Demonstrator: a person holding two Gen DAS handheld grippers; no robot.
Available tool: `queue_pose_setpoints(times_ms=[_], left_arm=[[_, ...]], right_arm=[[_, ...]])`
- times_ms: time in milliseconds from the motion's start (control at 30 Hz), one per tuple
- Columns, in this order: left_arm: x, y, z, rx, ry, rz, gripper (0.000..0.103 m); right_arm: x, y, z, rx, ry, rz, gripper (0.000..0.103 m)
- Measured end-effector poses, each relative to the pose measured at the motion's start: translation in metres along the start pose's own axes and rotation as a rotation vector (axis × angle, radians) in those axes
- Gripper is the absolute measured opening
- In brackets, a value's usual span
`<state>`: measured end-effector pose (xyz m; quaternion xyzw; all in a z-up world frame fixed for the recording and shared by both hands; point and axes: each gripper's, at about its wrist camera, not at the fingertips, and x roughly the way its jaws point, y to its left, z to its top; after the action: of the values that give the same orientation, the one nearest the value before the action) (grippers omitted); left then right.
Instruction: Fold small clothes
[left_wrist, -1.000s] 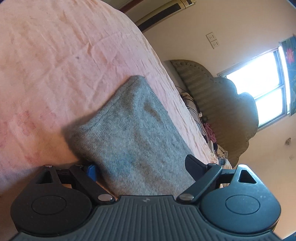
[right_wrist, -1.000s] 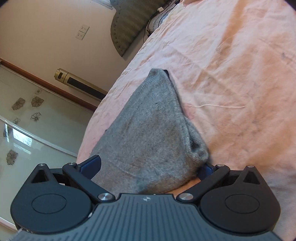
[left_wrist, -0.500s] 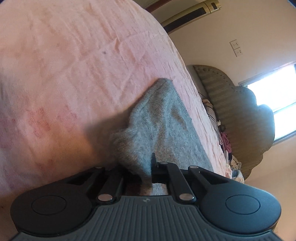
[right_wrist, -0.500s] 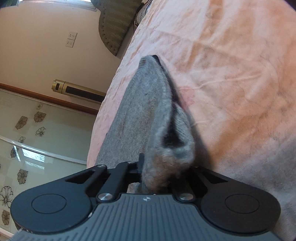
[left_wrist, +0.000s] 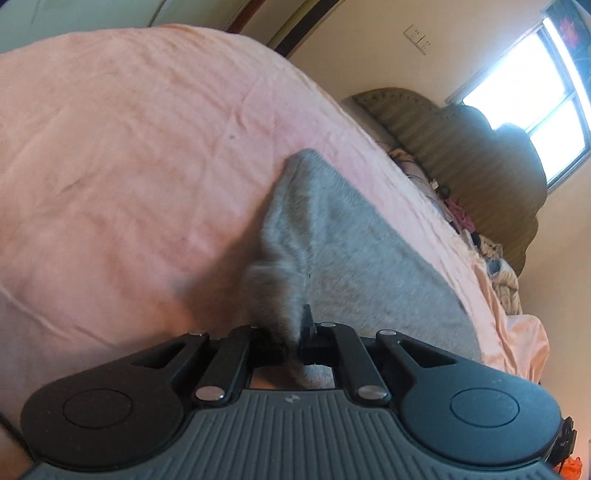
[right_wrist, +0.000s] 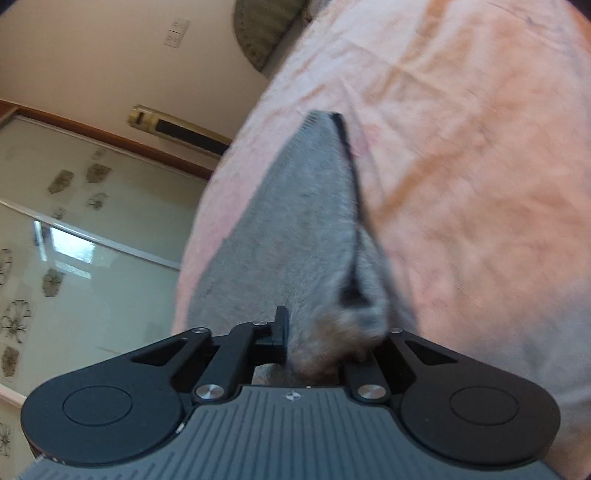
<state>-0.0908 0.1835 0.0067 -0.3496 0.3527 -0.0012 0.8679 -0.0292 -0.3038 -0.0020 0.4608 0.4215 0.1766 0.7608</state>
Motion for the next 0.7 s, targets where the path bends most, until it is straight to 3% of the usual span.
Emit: queue_pose_setpoints(times_ms=[33, 67, 100, 133, 167, 233, 267, 333, 433, 500, 567, 600, 633, 667, 700], left_arm=[[-0.006, 0.002, 0.003, 0.003, -0.005, -0.004, 0.011], [-0.014, 0.001, 0.01, 0.021, -0.025, -0.012, 0.013], [-0.024, -0.001, 0.02, 0.053, -0.065, -0.019, 0.016], [-0.034, -0.005, 0.03, 0.091, -0.117, -0.02, 0.03], [-0.04, -0.011, 0.041, 0.13, -0.175, -0.014, 0.062], [-0.044, -0.023, 0.063, 0.194, -0.299, 0.024, 0.101], [-0.039, -0.03, 0.073, 0.233, -0.332, 0.03, 0.101], [-0.01, -0.047, 0.095, 0.307, -0.328, 0.062, 0.101], [0.062, -0.07, 0.117, 0.372, -0.216, 0.099, 0.096], [0.11, -0.08, 0.122, 0.389, -0.137, 0.144, 0.082], [0.147, -0.09, 0.126, 0.41, -0.053, 0.186, 0.057], [0.162, -0.094, 0.126, 0.422, -0.006, 0.198, 0.055], [0.173, -0.1, 0.125, 0.451, 0.014, 0.199, 0.047], [0.179, -0.107, 0.122, 0.507, -0.016, 0.218, 0.012], [0.184, -0.113, 0.12, 0.552, -0.016, 0.228, 0.008]], right_arm=[[-0.005, -0.001, 0.003, 0.01, -0.006, 0.019, 0.026], [-0.013, 0.003, 0.009, -0.004, -0.035, 0.019, 0.045], [-0.022, 0.009, 0.017, -0.043, -0.082, 0.006, 0.058], [-0.029, 0.019, 0.027, -0.098, -0.134, -0.022, 0.078], [-0.032, 0.029, 0.04, -0.156, -0.172, -0.052, 0.085], [-0.026, 0.045, 0.072, -0.24, -0.191, -0.083, 0.085], [-0.017, 0.051, 0.088, -0.269, -0.186, -0.079, 0.085], [0.013, 0.061, 0.12, -0.318, -0.155, -0.091, 0.084], [0.066, 0.073, 0.156, -0.382, -0.101, -0.174, 0.081], [0.1, 0.08, 0.168, -0.441, -0.058, -0.24, 0.076], [0.13, 0.087, 0.173, -0.479, -0.009, -0.28, 0.073], [0.14, 0.088, 0.173, -0.494, 0.019, -0.28, 0.069], [0.15, 0.089, 0.169, -0.518, 0.047, -0.275, 0.05], [0.158, 0.089, 0.167, -0.538, 0.073, -0.274, 0.014], [0.162, 0.09, 0.163, -0.561, 0.076, -0.278, 0.014]])
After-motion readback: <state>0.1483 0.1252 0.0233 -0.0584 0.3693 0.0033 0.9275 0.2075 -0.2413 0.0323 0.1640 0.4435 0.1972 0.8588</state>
